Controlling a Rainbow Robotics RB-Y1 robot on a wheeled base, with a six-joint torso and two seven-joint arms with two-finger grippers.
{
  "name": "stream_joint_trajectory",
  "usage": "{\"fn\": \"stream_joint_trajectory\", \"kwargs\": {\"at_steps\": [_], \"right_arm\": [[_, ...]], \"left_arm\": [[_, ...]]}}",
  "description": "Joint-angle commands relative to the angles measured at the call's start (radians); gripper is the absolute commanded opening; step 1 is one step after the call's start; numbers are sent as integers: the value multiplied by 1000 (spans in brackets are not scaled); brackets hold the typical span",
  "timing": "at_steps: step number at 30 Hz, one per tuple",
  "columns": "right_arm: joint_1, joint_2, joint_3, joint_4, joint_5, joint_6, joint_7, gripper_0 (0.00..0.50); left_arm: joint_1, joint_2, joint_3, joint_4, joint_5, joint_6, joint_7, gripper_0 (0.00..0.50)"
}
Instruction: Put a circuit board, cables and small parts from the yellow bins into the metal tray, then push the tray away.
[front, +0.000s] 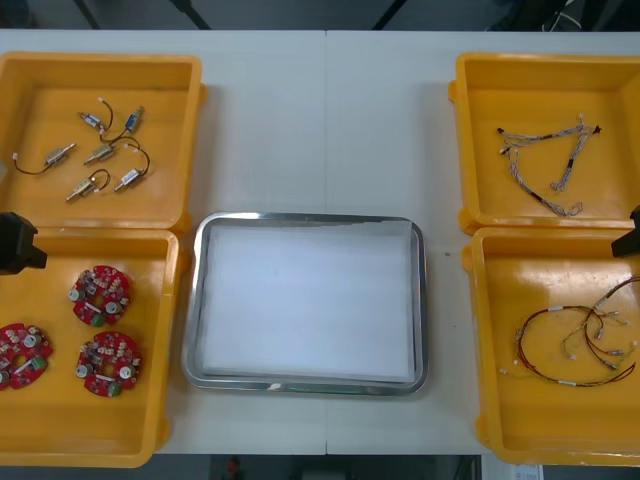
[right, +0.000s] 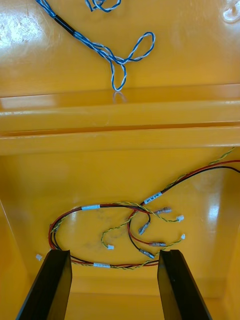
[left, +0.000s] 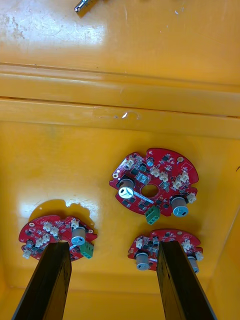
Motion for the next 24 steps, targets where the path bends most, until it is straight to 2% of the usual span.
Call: {"fn": "stream_joint_trajectory", "kwargs": {"at_steps": [1, 24], "right_arm": [[5, 4, 3, -4, -7, 7, -18, 500], [5, 4, 3, -4, -7, 7, -18, 500]], "left_arm": [[20, 52, 24, -17, 8, -8, 43, 500], [20, 52, 24, -17, 8, -8, 43, 500]]}}
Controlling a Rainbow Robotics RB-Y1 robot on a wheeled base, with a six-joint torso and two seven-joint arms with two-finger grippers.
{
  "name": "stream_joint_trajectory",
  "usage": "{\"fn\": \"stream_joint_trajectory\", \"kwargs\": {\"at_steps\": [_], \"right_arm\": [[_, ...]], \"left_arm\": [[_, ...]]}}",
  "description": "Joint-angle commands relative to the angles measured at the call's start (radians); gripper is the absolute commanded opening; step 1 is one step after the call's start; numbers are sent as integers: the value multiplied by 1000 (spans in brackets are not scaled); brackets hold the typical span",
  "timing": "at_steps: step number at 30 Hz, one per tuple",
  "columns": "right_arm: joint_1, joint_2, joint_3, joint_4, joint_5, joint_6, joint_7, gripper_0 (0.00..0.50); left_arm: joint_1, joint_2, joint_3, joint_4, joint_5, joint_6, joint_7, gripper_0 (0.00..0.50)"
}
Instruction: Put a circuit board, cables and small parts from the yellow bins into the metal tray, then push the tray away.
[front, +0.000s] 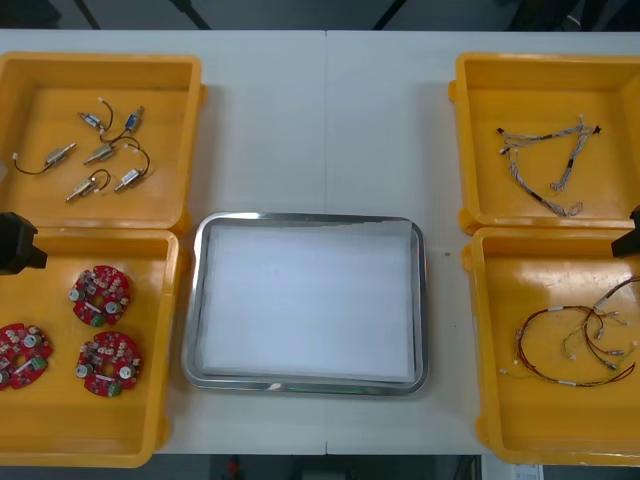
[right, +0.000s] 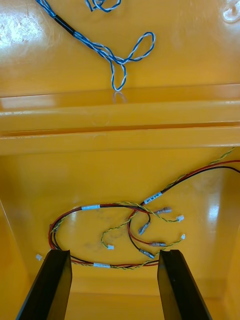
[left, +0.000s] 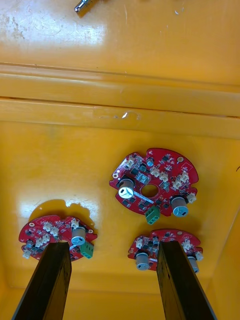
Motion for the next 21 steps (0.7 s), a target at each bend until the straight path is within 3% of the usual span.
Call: {"fn": "stream_joint_trajectory", "kwargs": {"at_steps": [1, 21], "right_arm": [[5, 4, 3, -4, -7, 7, -18, 500], [5, 4, 3, -4, -7, 7, -18, 500]], "left_arm": [[20, 52, 24, -17, 8, -8, 43, 500], [20, 52, 24, -17, 8, -8, 43, 500]]}}
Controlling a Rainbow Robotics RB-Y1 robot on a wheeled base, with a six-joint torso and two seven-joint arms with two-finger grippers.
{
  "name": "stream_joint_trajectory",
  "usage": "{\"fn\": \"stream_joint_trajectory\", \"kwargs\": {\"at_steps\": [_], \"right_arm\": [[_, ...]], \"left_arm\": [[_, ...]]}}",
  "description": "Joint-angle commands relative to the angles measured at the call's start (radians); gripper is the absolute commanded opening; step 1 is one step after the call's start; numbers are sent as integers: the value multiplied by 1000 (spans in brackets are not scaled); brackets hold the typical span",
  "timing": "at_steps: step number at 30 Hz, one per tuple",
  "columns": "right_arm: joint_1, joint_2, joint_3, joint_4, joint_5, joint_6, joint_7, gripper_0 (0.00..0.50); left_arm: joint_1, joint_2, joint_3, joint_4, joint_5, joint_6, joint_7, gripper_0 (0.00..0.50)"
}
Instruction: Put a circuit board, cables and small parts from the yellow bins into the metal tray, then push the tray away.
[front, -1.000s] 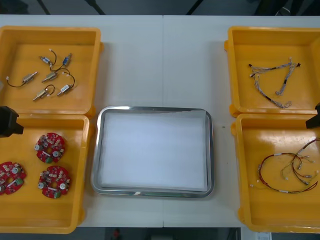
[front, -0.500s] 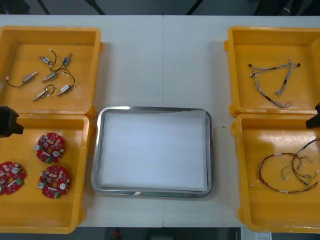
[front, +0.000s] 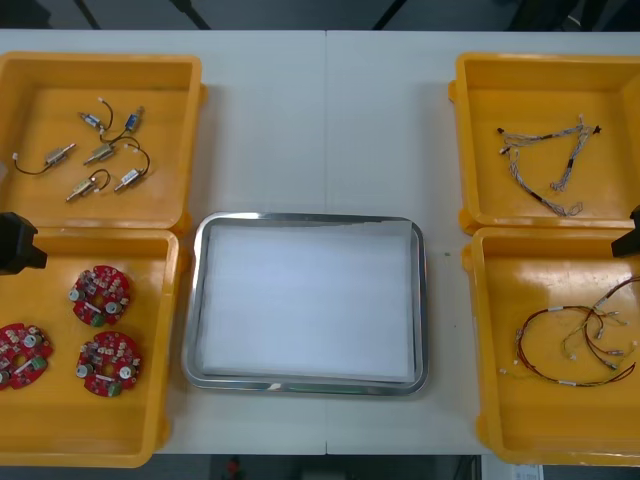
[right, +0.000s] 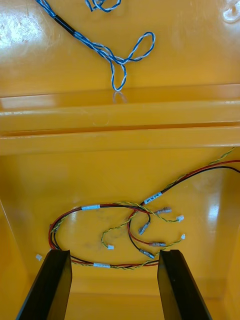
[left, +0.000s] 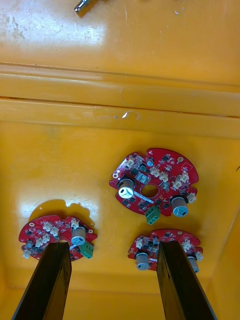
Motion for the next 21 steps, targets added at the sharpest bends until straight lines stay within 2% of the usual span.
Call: {"fn": "stream_joint_trajectory", "kwargs": {"at_steps": [1, 17, 18, 21], "right_arm": [[5, 4, 3, -4, -7, 7, -18, 500], [5, 4, 3, -4, -7, 7, -18, 500], [5, 4, 3, -4, -7, 7, -18, 500], [5, 4, 3, -4, -7, 7, -18, 500]], "left_arm": [[20, 52, 24, -17, 8, -8, 43, 500], [20, 52, 24, -17, 8, -8, 43, 500], [47, 35, 2, -15, 71, 10, 49, 500], [67, 32, 8, -4, 68, -19, 37, 500]]}}
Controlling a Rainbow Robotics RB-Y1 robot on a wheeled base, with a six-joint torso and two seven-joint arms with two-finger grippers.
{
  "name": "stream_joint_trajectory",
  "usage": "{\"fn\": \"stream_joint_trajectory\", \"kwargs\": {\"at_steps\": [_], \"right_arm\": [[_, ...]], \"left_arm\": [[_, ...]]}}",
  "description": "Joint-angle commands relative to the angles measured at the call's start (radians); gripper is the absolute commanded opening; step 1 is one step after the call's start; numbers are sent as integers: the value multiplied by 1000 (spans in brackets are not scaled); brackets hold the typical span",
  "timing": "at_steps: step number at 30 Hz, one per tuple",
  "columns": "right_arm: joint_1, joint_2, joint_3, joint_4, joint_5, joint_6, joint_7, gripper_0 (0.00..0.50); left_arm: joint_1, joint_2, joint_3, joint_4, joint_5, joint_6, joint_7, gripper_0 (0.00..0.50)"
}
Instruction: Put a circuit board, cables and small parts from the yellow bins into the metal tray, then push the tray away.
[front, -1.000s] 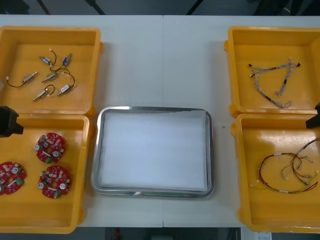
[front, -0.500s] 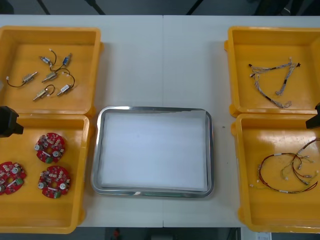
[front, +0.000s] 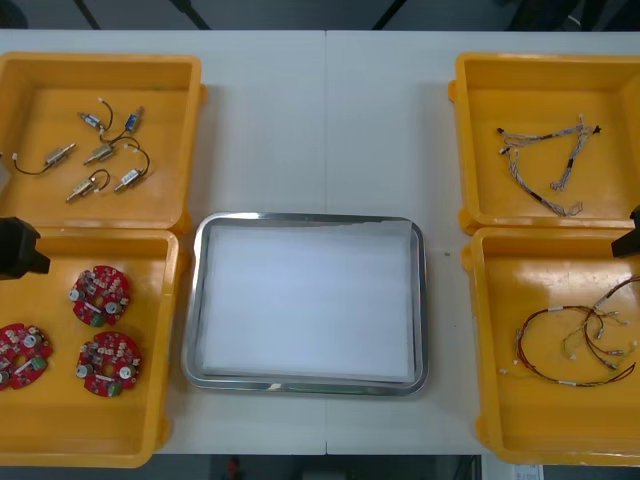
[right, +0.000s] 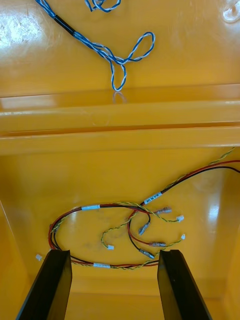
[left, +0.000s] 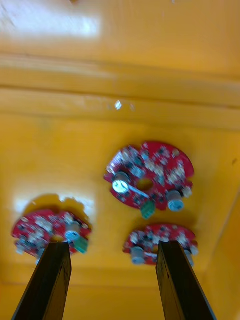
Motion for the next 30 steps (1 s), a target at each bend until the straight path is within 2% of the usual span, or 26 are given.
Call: {"fn": "stream_joint_trajectory", "kwargs": {"at_steps": [1, 5, 8, 15, 24, 30], "right_arm": [[5, 4, 3, -4, -7, 7, -18, 500], [28, 6, 12, 13, -4, 10, -20, 500], [26, -5, 9, 16, -1, 11, -27, 500], [28, -15, 5, 36, 20, 11, -52, 500], [31, -5, 3, 96, 11, -7, -271, 500], [63, 18, 3, 107, 19, -93, -448, 500]], "left_arm": [[58, 32, 11, -3, 29, -28, 34, 500], [61, 36, 11, 0, 23, -38, 16, 500], [69, 41, 13, 8, 8, -41, -50, 500], [123, 47, 13, 62, 3, -130, -173, 500], [140, 44, 13, 72, -3, -138, -228, 500], [187, 44, 13, 74, -15, -182, -230, 500]]}}
